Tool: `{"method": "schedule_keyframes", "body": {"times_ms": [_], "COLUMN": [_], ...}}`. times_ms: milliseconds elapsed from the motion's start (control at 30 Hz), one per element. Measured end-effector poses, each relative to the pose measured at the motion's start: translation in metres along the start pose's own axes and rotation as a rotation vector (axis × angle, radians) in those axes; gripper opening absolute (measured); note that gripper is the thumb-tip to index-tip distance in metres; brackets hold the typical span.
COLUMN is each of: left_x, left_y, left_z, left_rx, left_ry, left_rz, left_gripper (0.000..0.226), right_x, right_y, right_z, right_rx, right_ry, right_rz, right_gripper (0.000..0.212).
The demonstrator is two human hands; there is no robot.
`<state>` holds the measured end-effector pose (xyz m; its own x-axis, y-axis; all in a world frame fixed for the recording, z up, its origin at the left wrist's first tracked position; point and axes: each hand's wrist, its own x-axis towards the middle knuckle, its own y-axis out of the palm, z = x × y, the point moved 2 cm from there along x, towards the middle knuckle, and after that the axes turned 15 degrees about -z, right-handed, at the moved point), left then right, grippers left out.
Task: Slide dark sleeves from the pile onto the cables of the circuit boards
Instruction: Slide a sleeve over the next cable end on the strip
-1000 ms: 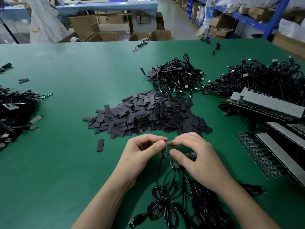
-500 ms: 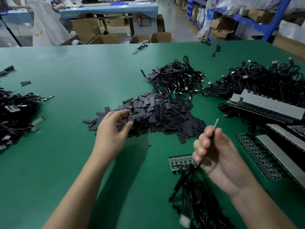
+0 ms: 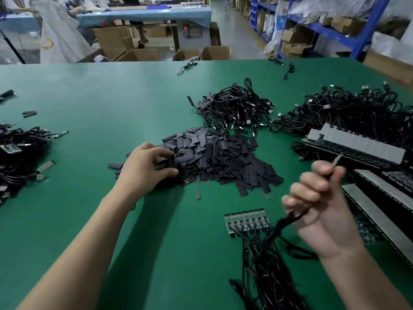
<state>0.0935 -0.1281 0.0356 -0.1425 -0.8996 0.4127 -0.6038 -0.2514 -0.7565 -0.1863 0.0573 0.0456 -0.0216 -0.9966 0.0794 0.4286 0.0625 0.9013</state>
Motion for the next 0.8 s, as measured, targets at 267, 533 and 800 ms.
{"method": "schedule_keyframes", "body": {"times_ms": [267,533,800], "left_x": [-0.054,-0.097,-0.110], "left_y": [-0.012,0.016,0.026], "left_z": [-0.045,-0.073,-0.071], "left_rx": [-0.946,-0.988,-0.886], "left_ry": [-0.204,-0.111,-0.094], "left_rz": [0.275,0.314,0.328], "left_gripper": [0.038,0.053,0.049], "right_x": [-0.003,0.002,0.002], "right_y": [0.002,0.000,-0.019], "right_z": [0.006,-0.045,-0.061], "right_rx": [-0.385,-1.087,-1.368], "right_ry": [0.045,-0.030,-0.144], "right_rz": [-0.091,-0.272,-0.303], "right_gripper": [0.028,0.024,0.032]}}
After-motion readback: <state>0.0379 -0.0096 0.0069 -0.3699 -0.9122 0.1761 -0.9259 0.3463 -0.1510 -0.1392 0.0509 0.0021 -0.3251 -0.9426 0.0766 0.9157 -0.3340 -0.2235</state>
